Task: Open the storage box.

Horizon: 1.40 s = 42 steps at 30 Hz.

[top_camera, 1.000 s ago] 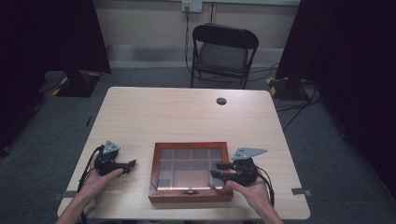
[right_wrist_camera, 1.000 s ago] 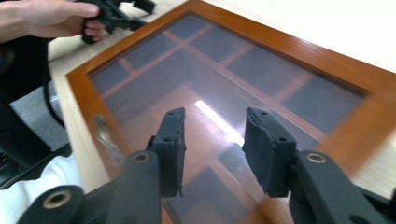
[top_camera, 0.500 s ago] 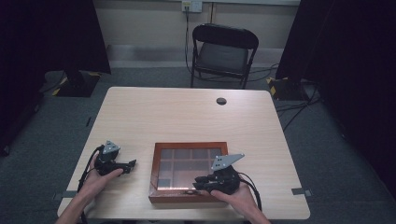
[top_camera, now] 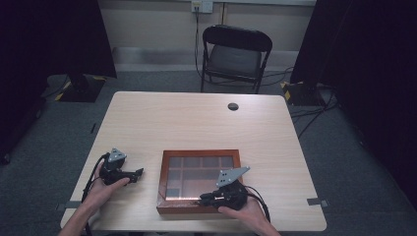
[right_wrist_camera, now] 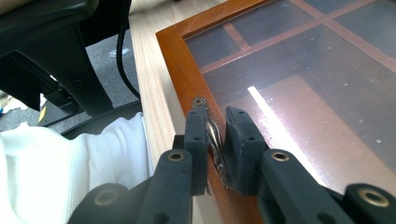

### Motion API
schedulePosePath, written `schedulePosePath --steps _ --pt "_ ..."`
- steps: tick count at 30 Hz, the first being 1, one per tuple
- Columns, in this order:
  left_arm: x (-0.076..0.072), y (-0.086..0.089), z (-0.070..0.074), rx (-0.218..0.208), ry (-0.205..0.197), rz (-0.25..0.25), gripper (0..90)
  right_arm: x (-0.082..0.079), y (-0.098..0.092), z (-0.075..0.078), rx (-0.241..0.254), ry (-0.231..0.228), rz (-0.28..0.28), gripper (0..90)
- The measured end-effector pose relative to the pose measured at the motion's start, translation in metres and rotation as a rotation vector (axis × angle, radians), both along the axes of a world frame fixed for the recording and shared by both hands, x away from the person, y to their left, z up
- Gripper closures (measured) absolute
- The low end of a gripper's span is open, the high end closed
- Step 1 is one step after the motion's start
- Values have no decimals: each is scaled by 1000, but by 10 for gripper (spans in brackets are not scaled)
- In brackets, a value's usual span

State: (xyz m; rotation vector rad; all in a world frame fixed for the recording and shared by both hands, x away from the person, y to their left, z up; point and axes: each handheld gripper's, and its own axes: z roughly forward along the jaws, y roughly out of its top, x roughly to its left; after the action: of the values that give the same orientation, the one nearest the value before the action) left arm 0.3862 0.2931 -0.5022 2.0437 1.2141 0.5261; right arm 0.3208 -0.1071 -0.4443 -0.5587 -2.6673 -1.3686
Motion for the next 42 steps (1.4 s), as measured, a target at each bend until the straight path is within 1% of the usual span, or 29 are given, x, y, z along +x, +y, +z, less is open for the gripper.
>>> schedulePosePath --steps 2,6,11,18,19,22,23,25,29,30,32,33,35,36,42 --pt "0 0 0 0 0 0 107 -1 1 0 1 -11 3 808" --pt "0 0 0 0 0 0 107 -2 2 0 6 -7 -6 810" --pt "0 0 0 0 0 0 108 0 8 -1 14 -15 -14 815" --pt "0 0 0 -2 -1 -5 109 -1 11 -2 8 -37 -12 808" --pt "-1 0 1 8 5 -11 113 -1 11 -2 6 -35 -12 810" --pt "-2 0 2 13 7 -19 136 -2 12 -1 2 -36 -10 814" --pt "-2 0 2 5 10 -20 147 -2 12 0 -3 -45 -7 815" --pt "-3 0 3 -11 16 -23 152 -2 12 0 -6 -45 -4 816" --pt "-3 0 4 -4 23 -39 160 -1 13 1 -14 -47 3 818" --pt "-4 -1 4 -12 28 -52 161 0 13 1 -14 -44 6 818" --pt "-5 -2 5 -26 33 -59 169 0 13 1 -17 -42 8 819" --pt "-5 -3 6 -25 37 -64 171 0 13 2 -16 -41 9 819" --pt "-6 -3 8 -27 32 -77 172 1 13 2 -15 -41 13 820" --pt "-7 -3 8 -34 27 -73 173 1 13 3 -12 -36 12 820" --pt "-10 -5 16 -59 28 -103 171 2 10 11 9 -39 9 821"
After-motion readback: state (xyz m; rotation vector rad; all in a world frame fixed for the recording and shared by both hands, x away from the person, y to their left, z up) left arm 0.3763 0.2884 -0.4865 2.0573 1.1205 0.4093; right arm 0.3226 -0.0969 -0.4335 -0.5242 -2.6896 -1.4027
